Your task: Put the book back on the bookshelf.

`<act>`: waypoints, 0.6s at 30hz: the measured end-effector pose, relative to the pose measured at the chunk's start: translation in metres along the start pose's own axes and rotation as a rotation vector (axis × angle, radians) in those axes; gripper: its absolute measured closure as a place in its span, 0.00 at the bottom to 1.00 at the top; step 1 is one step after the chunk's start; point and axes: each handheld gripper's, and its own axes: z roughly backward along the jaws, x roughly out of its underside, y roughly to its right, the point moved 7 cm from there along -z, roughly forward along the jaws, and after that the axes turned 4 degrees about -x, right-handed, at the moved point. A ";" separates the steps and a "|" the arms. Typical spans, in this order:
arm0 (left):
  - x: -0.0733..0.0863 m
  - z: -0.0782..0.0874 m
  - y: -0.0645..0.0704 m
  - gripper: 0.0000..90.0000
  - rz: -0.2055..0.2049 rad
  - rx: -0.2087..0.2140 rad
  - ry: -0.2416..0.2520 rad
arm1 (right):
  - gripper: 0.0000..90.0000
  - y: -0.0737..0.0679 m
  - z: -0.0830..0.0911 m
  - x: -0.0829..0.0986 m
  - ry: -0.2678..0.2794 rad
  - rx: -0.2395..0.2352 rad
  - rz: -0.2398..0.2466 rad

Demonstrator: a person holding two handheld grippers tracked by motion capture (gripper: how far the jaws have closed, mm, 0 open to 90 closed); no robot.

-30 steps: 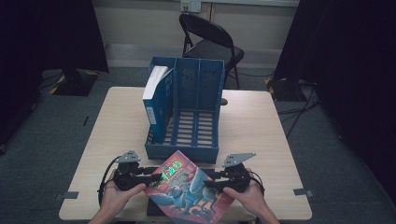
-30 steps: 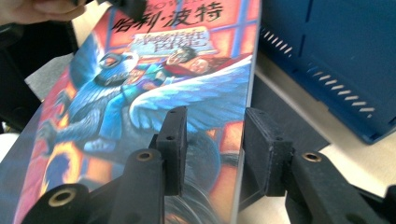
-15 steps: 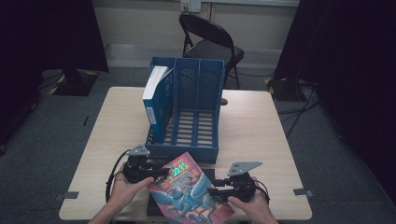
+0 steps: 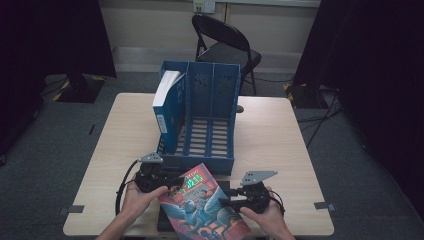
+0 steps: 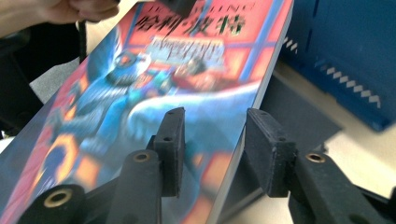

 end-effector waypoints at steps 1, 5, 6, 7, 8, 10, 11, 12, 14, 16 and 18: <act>0.000 0.002 0.000 0.70 -0.005 -0.011 -0.014 | 0.65 0.003 -0.004 -0.004 0.002 -0.003 -0.003; 0.007 0.013 0.000 0.66 0.006 -0.033 -0.038 | 0.64 0.013 -0.013 -0.014 0.015 -0.003 -0.008; 0.011 0.018 -0.001 0.65 0.007 -0.046 -0.043 | 0.64 0.016 -0.015 -0.017 0.017 -0.002 -0.012; 0.011 0.018 -0.001 0.64 0.007 -0.046 -0.043 | 0.64 0.018 -0.016 -0.018 0.017 0.001 -0.013; 0.015 0.023 -0.001 0.64 0.009 -0.046 -0.047 | 0.64 0.018 -0.016 -0.018 0.017 0.001 -0.013; 0.026 0.036 0.003 0.61 0.013 -0.086 -0.044 | 0.65 0.021 -0.018 -0.019 0.022 -0.012 -0.021; 0.030 0.041 0.003 0.60 0.008 -0.096 -0.043 | 0.66 0.021 -0.018 -0.018 0.021 -0.011 -0.023; 0.035 0.046 0.003 0.58 0.025 -0.104 -0.039 | 0.67 0.020 -0.018 -0.019 0.017 -0.006 -0.025; 0.038 0.050 0.002 0.56 0.043 -0.104 -0.034 | 0.69 0.018 -0.019 -0.019 0.010 -0.002 -0.020; 0.046 0.057 0.000 0.54 0.077 -0.091 -0.025 | 0.69 0.018 -0.019 -0.018 0.013 -0.006 -0.024; 0.050 0.060 0.000 0.55 0.090 -0.076 -0.021 | 0.70 0.018 -0.019 -0.018 0.015 -0.005 -0.023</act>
